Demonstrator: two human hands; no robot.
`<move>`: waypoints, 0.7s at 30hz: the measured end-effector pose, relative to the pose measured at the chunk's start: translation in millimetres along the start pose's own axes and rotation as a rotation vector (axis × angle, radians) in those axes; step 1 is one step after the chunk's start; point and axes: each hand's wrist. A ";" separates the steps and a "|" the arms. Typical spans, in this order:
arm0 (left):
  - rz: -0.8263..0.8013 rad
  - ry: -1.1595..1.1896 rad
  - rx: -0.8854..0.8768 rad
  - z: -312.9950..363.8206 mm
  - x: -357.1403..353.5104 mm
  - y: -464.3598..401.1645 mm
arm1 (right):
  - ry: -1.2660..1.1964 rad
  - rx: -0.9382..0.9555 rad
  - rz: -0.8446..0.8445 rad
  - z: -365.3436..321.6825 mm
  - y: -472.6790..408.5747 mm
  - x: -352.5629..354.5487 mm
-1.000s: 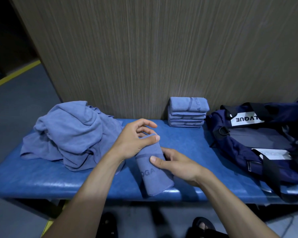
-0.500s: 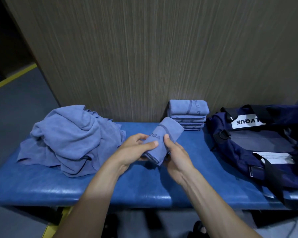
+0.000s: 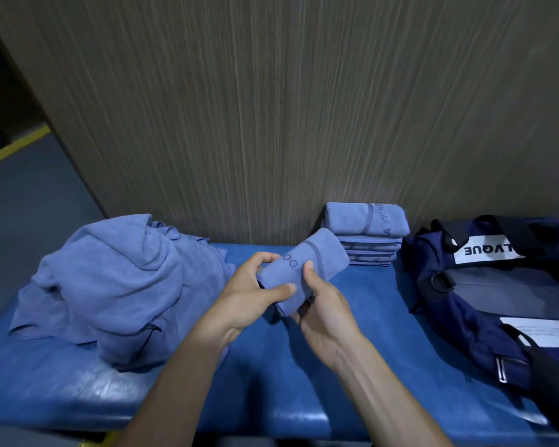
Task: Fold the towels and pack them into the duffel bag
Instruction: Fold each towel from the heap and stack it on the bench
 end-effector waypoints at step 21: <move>-0.109 0.020 0.033 5.8 26.9 -24.7 | 0.293 0.219 -0.087 -10.9 -25.5 -5.6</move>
Point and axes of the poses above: each hand's wrist, its own y-axis away from the middle knuckle, its own x-axis out of the back of the hand, z = x × y, and after that the axes turned 5 degrees about x, right-handed
